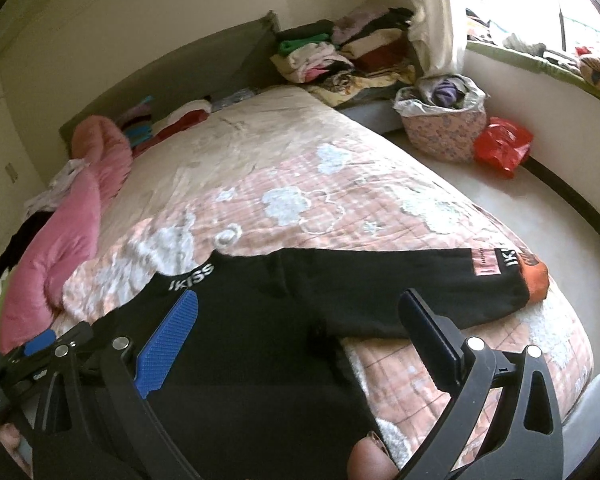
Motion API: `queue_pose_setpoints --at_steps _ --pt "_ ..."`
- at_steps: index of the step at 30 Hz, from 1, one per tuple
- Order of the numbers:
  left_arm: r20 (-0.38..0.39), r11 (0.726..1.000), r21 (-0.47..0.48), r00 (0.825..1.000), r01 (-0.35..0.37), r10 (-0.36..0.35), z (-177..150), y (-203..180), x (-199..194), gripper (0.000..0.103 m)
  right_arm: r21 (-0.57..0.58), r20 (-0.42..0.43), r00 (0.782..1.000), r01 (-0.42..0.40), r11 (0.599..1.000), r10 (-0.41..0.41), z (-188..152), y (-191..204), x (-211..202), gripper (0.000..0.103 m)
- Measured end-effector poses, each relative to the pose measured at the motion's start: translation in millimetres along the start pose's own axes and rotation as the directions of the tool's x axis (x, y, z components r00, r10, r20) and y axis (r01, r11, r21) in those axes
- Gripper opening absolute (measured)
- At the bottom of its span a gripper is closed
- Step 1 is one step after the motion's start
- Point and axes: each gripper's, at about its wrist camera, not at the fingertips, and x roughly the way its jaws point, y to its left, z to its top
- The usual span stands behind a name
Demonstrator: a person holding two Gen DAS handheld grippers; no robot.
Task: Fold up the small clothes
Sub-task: 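Reach the right tool to the orange-cuffed sleeve and grasp the cuff, then lift the sleeve with the right tool and carry it across the shirt body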
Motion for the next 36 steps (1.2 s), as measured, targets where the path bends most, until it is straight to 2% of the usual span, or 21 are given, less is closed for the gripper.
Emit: queue_pose_setpoints --at_steps 7,13,17,22,28,36 --pt "-0.017 0.999 0.027 0.999 0.035 -0.035 3.2 -17.5 18.4 0.094 0.118 -0.010 0.998 0.057 0.991 -0.056 4.5 -42.7 16.9 0.099" --pt "-0.054 0.998 0.053 0.998 0.044 -0.041 3.1 -33.6 41.0 0.094 0.214 -0.046 0.991 0.129 0.968 -0.122 2.2 -88.9 33.0 0.099" --pt "-0.077 0.996 0.065 0.995 0.066 -0.061 3.0 -44.3 52.1 0.094 0.258 -0.078 0.975 0.222 0.940 -0.209 -2.0 -123.1 45.6 0.099" --pt "-0.089 0.993 0.082 0.993 0.087 -0.080 3.9 -59.5 63.5 0.094 0.341 -0.115 0.955 0.295 0.893 -0.272 -10.8 -163.2 58.6 0.099" --pt "-0.089 0.992 0.094 0.993 0.083 -0.075 7.6 -70.9 75.3 0.094 0.404 -0.152 0.944 0.331 0.853 -0.294 -18.0 -191.4 71.2 0.099" --pt "-0.116 0.991 0.102 0.990 0.087 -0.075 9.6 -84.5 99.5 0.094 0.452 -0.210 0.934 0.355 0.818 -0.290 -27.4 -220.2 92.1 0.099"
